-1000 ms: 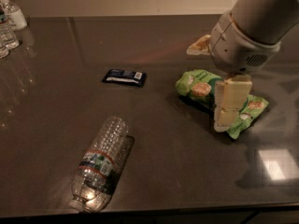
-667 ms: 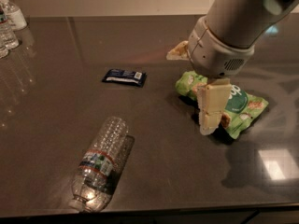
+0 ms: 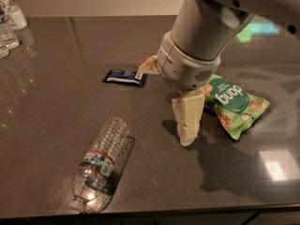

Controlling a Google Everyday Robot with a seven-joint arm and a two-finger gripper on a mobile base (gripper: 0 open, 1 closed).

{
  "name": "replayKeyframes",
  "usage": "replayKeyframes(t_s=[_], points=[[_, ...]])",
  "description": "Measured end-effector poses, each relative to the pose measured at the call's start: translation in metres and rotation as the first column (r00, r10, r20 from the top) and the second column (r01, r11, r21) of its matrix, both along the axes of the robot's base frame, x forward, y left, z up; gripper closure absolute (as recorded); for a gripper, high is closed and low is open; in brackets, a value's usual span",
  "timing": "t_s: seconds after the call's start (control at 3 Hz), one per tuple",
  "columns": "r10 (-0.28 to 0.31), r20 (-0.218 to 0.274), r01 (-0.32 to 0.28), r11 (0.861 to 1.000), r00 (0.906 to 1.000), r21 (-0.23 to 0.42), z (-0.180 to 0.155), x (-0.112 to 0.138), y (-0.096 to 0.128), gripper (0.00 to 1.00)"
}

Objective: Pick water bottle

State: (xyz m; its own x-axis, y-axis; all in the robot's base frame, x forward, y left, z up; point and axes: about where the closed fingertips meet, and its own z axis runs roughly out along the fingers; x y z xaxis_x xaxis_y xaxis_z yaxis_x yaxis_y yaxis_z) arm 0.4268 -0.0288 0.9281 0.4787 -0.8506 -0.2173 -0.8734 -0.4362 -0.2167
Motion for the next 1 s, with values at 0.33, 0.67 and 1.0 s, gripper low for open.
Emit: replayKeyframes(t_s=[0.33,0.67,1.0], points=[[0.085,0.0,-0.085,0.996,0.9964,-0.008,-0.009,-0.01,0.023,0.0],[0.178,0.005,-0.178,0.984,0.984,-0.022,-0.017,-0.021,0.045,0.0],[0.269,-0.002,-0.269,0.963,0.9632,-0.029,-0.028,-0.027,0.066,0.0]])
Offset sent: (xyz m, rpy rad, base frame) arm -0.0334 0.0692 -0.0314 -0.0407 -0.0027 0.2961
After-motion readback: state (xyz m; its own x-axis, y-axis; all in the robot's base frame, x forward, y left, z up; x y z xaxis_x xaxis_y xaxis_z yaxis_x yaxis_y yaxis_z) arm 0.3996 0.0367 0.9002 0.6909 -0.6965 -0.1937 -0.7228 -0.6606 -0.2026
